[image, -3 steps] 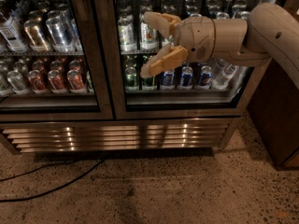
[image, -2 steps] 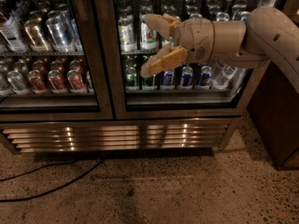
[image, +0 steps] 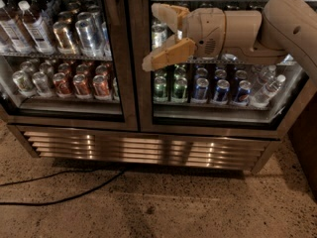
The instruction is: Open right fridge door
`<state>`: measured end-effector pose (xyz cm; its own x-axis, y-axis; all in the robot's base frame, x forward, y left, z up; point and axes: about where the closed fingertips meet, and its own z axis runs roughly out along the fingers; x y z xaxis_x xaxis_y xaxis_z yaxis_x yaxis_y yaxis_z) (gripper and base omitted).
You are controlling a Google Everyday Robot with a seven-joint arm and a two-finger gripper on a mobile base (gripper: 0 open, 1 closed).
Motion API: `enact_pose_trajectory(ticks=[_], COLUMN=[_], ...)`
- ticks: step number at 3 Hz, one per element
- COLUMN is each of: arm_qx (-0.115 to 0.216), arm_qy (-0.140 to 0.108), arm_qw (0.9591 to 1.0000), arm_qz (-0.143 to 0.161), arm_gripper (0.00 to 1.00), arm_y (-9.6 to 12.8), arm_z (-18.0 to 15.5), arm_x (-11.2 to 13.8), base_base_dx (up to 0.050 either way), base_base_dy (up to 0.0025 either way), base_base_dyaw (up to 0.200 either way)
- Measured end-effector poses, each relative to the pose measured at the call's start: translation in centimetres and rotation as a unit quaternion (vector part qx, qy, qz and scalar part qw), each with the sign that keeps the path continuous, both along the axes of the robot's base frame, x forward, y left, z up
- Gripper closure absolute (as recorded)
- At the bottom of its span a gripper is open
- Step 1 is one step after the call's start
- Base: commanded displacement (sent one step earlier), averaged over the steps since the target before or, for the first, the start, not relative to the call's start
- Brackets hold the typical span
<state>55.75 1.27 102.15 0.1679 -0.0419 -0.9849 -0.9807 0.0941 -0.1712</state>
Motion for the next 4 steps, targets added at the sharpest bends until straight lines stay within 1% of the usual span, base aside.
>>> enact_pose_trajectory(ticks=[3, 4], arm_qx=[0.000, 0.000], arm_qy=[0.000, 0.000], arm_qw=[1.0000, 1.0000], arm_qz=[0.000, 0.000], arm_gripper=[0.00, 0.00], arm_y=[0.01, 0.01], arm_z=[0.00, 0.00], arm_x=[0.00, 0.00], base_base_dx=[0.050, 0.000], base_base_dy=[-0.00001, 0.00000], base_base_dyaw=[0.000, 0.200])
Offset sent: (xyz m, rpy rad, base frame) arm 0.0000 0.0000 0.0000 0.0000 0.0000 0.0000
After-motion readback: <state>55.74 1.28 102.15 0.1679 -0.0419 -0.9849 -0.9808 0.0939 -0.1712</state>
